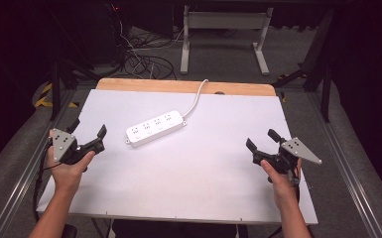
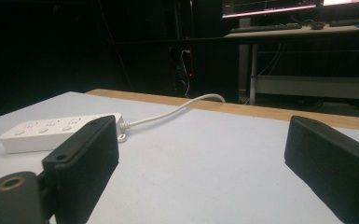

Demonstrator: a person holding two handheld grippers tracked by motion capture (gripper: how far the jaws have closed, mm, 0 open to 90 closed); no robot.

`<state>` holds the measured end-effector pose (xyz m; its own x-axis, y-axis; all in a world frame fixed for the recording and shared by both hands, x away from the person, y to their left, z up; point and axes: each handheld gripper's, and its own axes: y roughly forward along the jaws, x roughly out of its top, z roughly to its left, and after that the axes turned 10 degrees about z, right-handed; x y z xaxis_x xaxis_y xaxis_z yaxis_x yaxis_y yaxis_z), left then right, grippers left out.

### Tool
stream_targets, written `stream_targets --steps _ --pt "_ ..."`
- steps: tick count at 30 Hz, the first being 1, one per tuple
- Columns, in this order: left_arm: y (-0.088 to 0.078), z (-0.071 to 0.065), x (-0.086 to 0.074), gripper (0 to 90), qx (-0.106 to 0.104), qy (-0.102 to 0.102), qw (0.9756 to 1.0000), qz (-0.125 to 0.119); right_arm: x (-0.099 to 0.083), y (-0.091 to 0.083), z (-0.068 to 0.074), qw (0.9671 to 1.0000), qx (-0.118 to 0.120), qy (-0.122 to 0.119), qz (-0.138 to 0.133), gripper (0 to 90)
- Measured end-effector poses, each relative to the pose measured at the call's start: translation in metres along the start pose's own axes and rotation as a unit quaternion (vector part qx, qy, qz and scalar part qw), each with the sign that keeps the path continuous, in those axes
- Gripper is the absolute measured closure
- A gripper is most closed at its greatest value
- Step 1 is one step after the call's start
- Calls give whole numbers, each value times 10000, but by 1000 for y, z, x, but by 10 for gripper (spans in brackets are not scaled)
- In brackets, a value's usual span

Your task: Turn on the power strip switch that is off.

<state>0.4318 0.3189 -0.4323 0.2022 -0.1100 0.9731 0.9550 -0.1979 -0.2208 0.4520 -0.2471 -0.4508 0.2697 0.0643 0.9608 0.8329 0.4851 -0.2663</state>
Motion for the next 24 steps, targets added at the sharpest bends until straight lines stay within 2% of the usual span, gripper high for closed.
stream_targets --steps 10,19,24 --pt "1 -1 -2 89 -91 29 9999 77 0 0 0 10000 4 -3 -1 105" --pt "4 0 0 91 -178 -50 9998 107 0 -3 0 10000 -39 10 -13 104" --pt "5 -3 0 92 -220 67 9997 116 0 -8 0 9999 -107 22 -38 104"
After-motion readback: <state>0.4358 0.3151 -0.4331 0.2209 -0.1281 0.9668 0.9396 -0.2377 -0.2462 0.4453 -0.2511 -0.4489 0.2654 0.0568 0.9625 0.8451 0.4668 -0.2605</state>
